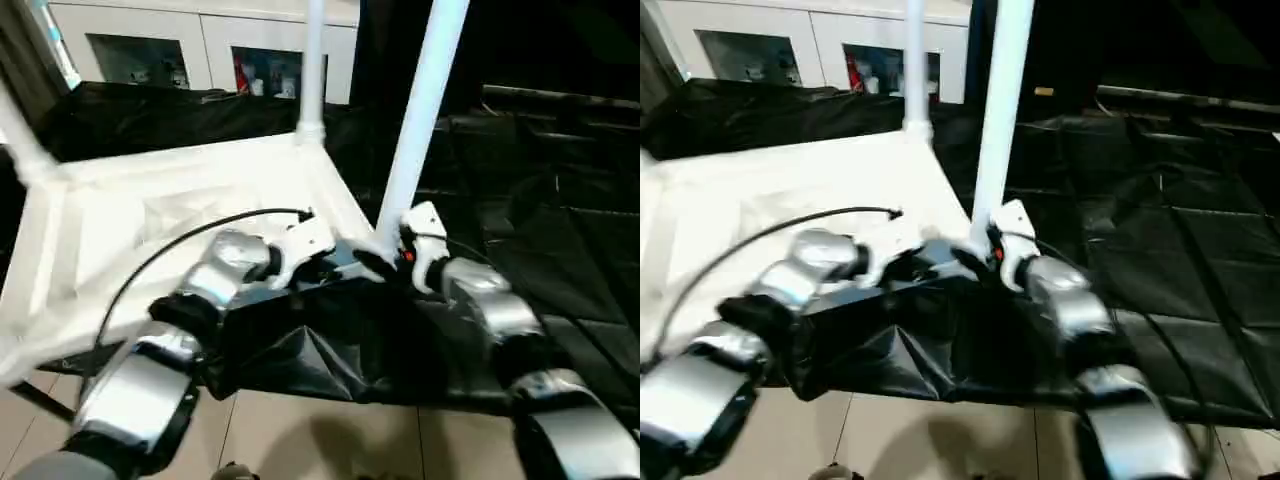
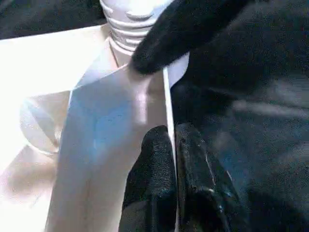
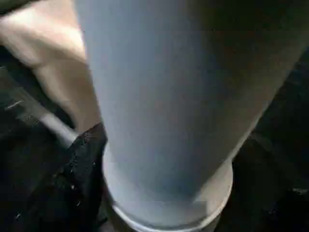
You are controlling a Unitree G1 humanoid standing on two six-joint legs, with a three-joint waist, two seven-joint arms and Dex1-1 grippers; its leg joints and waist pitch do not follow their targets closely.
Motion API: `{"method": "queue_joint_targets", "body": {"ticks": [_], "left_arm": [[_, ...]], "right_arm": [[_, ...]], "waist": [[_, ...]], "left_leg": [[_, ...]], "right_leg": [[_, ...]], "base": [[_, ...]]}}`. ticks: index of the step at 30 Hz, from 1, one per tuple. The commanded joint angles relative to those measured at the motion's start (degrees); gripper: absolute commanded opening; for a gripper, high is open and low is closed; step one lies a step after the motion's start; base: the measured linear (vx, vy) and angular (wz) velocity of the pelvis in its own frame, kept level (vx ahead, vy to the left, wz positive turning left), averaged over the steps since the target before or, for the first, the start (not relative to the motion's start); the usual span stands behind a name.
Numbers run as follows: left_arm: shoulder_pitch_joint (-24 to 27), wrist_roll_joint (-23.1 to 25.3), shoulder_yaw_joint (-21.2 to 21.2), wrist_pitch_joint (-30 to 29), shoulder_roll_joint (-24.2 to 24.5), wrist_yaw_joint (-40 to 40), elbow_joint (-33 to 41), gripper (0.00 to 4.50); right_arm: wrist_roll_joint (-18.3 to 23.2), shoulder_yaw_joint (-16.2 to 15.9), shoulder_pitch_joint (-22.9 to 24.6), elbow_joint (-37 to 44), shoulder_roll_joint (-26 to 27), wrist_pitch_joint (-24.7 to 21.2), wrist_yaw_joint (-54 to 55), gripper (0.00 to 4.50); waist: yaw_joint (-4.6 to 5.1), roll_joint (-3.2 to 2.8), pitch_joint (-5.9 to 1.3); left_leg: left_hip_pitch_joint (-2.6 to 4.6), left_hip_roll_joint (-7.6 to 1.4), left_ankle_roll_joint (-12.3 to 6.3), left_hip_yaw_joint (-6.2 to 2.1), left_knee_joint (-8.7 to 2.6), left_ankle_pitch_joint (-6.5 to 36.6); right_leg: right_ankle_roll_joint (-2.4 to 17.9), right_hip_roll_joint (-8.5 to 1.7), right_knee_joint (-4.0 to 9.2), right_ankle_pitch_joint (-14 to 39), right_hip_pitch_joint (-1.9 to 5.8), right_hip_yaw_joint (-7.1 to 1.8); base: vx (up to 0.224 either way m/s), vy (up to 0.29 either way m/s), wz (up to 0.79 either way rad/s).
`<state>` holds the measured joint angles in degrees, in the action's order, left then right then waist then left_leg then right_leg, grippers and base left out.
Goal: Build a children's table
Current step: Rotate leg to tighten
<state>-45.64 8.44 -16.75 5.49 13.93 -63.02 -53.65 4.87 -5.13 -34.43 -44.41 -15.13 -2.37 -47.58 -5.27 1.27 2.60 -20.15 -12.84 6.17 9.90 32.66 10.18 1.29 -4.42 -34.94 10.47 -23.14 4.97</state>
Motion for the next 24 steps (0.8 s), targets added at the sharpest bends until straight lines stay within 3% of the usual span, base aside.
{"method": "queue_joint_targets", "body": {"ticks": [1, 9, 10, 17, 20, 21, 22, 24], "left_arm": [[1.0, -1.3, -1.8, 1.7, 0.4, -5.7, 1.4, 0.00], [2.3, -2.9, -1.7, 0.9, 2.7, -11.9, 3.7, 0.00], [2.3, -2.9, -1.7, 0.9, 2.7, -11.9, 3.7, 0.00], [2.9, -3.0, -1.2, 0.9, 2.4, -11.7, 4.3, 0.00], [2.6, -2.4, -0.7, 0.0, 1.7, -7.8, 3.7, 0.00], [1.9, -1.6, -0.1, -1.0, 0.8, -3.4, 2.4, 0.00], [1.9, -1.6, -0.1, -1.0, 0.8, -3.4, 2.4, 0.00], [0.5, -0.9, 0.9, -3.4, -1.0, 2.7, 0.2, 0.00]], "right_arm": [[1.4, -1.4, 1.0, 3.9, -2.4, -0.9, -6.9, 3.68], [3.7, -1.2, 3.0, 7.6, -5.7, -2.5, -14.8, 3.68], [3.7, -1.2, 3.0, 7.6, -5.7, -2.5, -14.8, 3.43], [3.8, -1.9, 4.0, 8.7, -4.8, -3.7, -15.0, 2.90], [3.2, -1.2, 4.2, 7.9, -3.5, -4.2, -11.1, 2.76], [2.0, -0.1, 3.8, 5.7, -1.8, -3.9, -4.7, 2.76], [2.0, -0.1, 3.8, 5.7, -1.8, -3.9, -4.7, 2.76], [0.8, 2.4, 2.6, 1.6, 1.4, -4.3, 7.8, 2.75]], "waist": [[-0.17, 0.10, -3.58], [-0.48, 0.12, -3.52], [-0.46, 0.12, -3.52], [-0.53, 0.39, -3.54], [-0.46, 0.44, -3.49], [-0.32, 0.59, -3.41], [-0.16, 0.50, -3.22], [0.22, 0.43, -3.15]], "left_leg": [[0.02, -0.65, -5.01, 0.56, -2.96, 8.8], [-0.06, -0.70, -4.31, 0.52, -3.05, 9.9], [-0.05, -0.72, -4.23, 0.53, -3.06, 9.9], [-0.09, -0.65, -4.02, 0.51, -3.05, 9.0], [-0.11, -0.56, -3.86, 0.52, -3.07, 9.1], [-0.05, -0.56, -3.49, 0.54, -3.10, 9.5], [0.09, -0.46, -2.79, 0.46, -3.30, 10.5], [0.28, -0.35, -1.58, 0.43, -3.39, 11.6]], "right_leg": [[12.8, -3.44, 3.84, 6.3, 3.56, -2.86], [13.1, -3.52, 3.86, 8.0, 3.51, -2.80], [13.1, -3.54, 3.89, 8.1, 3.50, -2.81], [12.5, -3.48, 3.85, 8.3, 3.51, -2.79], [12.1, -3.53, 3.94, 9.2, 3.45, -2.79], [11.7, -3.59, 4.11, 10.5, 3.31, -2.86], [11.0, -3.66, 4.48, 13.4, 3.12, -2.82], [9.8, -3.74, 4.90, 17.5, 2.89, -2.86]], "base": [[0.000, 0.000, 0.00], [0.000, 0.000, 0.00], [0.000, 0.000, 0.00], [0.000, 0.000, 0.00], [0.000, 0.000, 0.00], [0.000, 0.000, 0.00], [0.000, 0.000, 0.00], [0.000, 0.000, 0.00]]}}
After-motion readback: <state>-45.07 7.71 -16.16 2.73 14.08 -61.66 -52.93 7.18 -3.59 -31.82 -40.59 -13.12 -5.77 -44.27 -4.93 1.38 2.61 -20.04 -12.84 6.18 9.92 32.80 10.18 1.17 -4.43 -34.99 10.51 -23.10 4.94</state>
